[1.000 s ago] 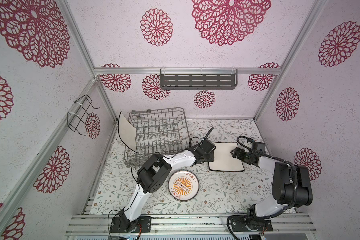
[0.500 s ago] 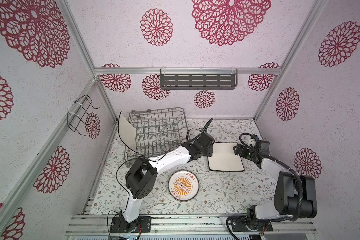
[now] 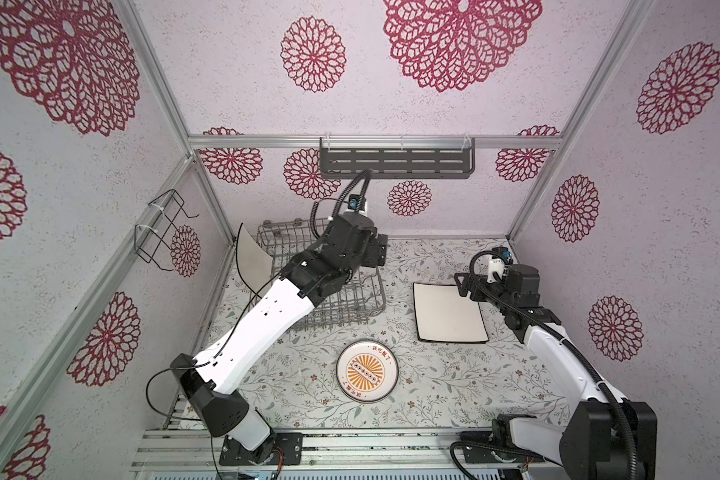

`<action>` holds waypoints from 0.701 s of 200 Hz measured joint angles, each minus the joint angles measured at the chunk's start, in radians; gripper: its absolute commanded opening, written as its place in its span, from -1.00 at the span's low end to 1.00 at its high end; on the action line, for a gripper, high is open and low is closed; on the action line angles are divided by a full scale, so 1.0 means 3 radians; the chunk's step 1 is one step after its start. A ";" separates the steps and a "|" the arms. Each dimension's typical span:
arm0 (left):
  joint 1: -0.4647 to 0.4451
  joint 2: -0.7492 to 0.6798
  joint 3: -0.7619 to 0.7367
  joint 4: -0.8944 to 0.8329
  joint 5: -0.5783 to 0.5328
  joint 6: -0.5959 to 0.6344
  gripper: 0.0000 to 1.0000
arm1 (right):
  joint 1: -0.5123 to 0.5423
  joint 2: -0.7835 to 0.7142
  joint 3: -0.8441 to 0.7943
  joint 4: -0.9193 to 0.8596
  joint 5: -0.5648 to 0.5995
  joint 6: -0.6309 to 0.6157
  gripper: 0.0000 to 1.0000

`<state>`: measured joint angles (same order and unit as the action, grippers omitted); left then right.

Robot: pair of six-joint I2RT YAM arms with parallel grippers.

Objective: Unload the plates from the dish rack
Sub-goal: 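Open both grippers and lift them off the cream plate, then move the left gripper to the last rack plate while the right hovers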

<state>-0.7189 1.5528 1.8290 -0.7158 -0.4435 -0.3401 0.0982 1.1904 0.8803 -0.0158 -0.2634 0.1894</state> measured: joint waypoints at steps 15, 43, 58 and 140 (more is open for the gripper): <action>0.0158 -0.0170 0.0031 -0.0106 -0.0080 0.0111 0.95 | 0.0294 -0.0052 0.0142 -0.0014 0.0085 -0.0103 0.98; 0.0518 -0.0596 -0.0084 -0.0223 -0.0219 0.0287 0.94 | 0.0949 -0.0052 0.0448 -0.0102 0.0360 -0.0436 0.98; 0.0745 -0.0855 -0.0223 -0.0229 -0.0263 0.0362 0.95 | 0.1391 0.0069 0.0724 -0.0237 0.0585 -0.0688 0.98; 0.1970 -0.1293 -0.0482 -0.0327 0.0048 0.0518 0.95 | 0.2641 0.0930 0.1648 -0.0187 0.0791 -0.0900 0.98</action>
<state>-0.1280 1.1648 1.6844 -0.8139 -0.4290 -0.1848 0.8906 1.4693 1.3746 -0.0719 -0.0261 -0.0807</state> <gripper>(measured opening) 0.974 0.989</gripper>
